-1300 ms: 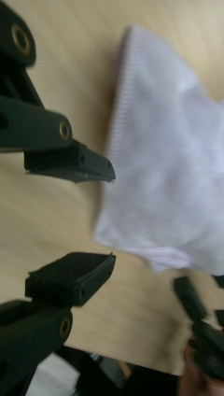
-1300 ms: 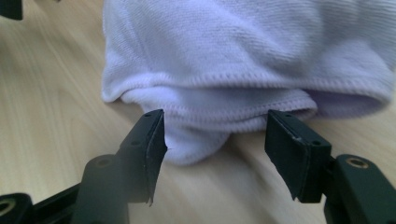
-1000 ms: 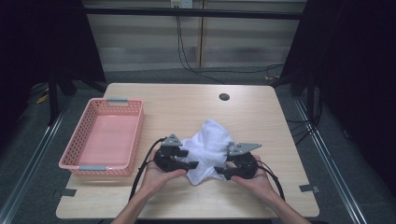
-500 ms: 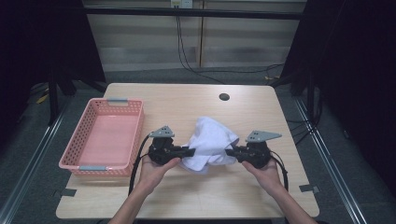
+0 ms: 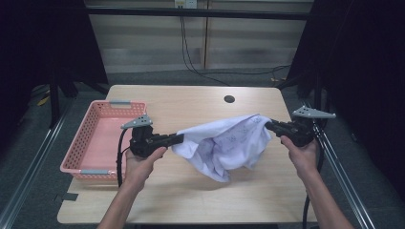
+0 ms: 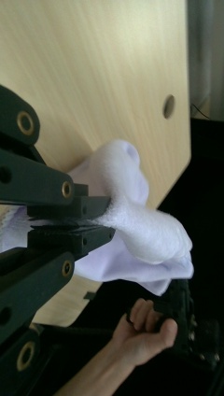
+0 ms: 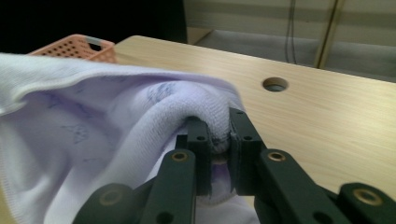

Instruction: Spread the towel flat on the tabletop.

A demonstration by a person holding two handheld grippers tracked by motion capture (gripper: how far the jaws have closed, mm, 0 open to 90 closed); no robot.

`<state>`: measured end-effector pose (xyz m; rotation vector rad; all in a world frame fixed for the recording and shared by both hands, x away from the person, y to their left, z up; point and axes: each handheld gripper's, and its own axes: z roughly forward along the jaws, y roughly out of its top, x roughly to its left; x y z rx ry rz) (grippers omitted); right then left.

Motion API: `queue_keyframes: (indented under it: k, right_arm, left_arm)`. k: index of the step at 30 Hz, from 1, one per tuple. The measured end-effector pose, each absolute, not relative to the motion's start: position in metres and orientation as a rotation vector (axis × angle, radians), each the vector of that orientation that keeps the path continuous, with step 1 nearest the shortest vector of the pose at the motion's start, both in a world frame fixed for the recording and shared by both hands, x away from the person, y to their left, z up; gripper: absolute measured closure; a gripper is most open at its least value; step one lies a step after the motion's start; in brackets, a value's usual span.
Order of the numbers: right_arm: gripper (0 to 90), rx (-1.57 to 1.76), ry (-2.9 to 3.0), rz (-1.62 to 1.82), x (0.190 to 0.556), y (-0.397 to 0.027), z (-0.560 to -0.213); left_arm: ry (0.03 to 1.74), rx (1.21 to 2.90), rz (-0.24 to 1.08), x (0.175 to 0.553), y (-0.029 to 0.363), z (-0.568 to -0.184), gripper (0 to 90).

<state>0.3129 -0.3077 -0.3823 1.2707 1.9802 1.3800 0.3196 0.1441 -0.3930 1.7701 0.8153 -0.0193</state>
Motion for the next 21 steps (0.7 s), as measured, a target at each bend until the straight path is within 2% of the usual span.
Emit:
queue_keyframes:
  k: [1, 2, 3, 4, 5, 6, 7, 9, 14, 18, 21]
  right_arm:
    - [75.4, 1.28, 1.984, 1.357, 0.315, -0.31, -0.388]
    - [69.1, 1.294, 2.002, 1.338, 0.317, -0.312, -0.395]
    - [63.8, 1.321, 2.013, 1.305, 0.319, -0.313, -0.405]
    - [61.9, 1.345, 2.028, 1.272, 0.319, -0.313, -0.414]
    - [61.9, 1.345, 2.028, 1.272, 0.319, -0.313, -0.414]
    - [54.9, 1.35, 2.043, 1.26, 0.317, -0.315, -0.426]
    - [54.9, 1.35, 2.043, 1.26, 0.317, -0.315, -0.426]
    - [50.3, 1.365, 2.008, 1.266, 0.311, -0.317, -0.427]
    - [49.6, 1.281, 2.064, 1.34, 0.291, -0.304, -0.418]
    - [48.3, 1.236, 2.218, 1.367, 0.286, -0.27, -0.438]
    - [41.3, 1.234, 2.33, 1.333, 0.293, -0.248, -0.458]
  left_arm:
    - [0.815, 1.77, -0.019, 0.32, 0.144, -0.393, 85.3]
    - [0.885, 1.814, -0.011, 0.323, 0.145, -0.411, 83.3]
    - [0.92, 1.827, -0.039, 0.326, 0.145, -0.421, 76.5]
    - [0.92, 1.827, -0.039, 0.326, 0.145, -0.421, 66.0]
    - [0.938, 1.86, -0.047, 0.328, 0.144, -0.43, 66.0]
    - [0.948, 1.889, -0.033, 0.328, 0.142, -0.439, 60.5]
    - [0.948, 1.889, -0.033, 0.328, 0.142, -0.439, 56.2]
    - [0.937, 1.875, -0.035, 0.327, 0.143, -0.437, 53.0]
    - [0.893, 1.849, 0.019, 0.323, 0.139, -0.423, 53.5]
    - [0.897, 1.808, 0.04, 0.325, 0.144, -0.415, 54.6]
    - [0.919, 1.821, 0.067, 0.329, 0.155, -0.414, 50.4]
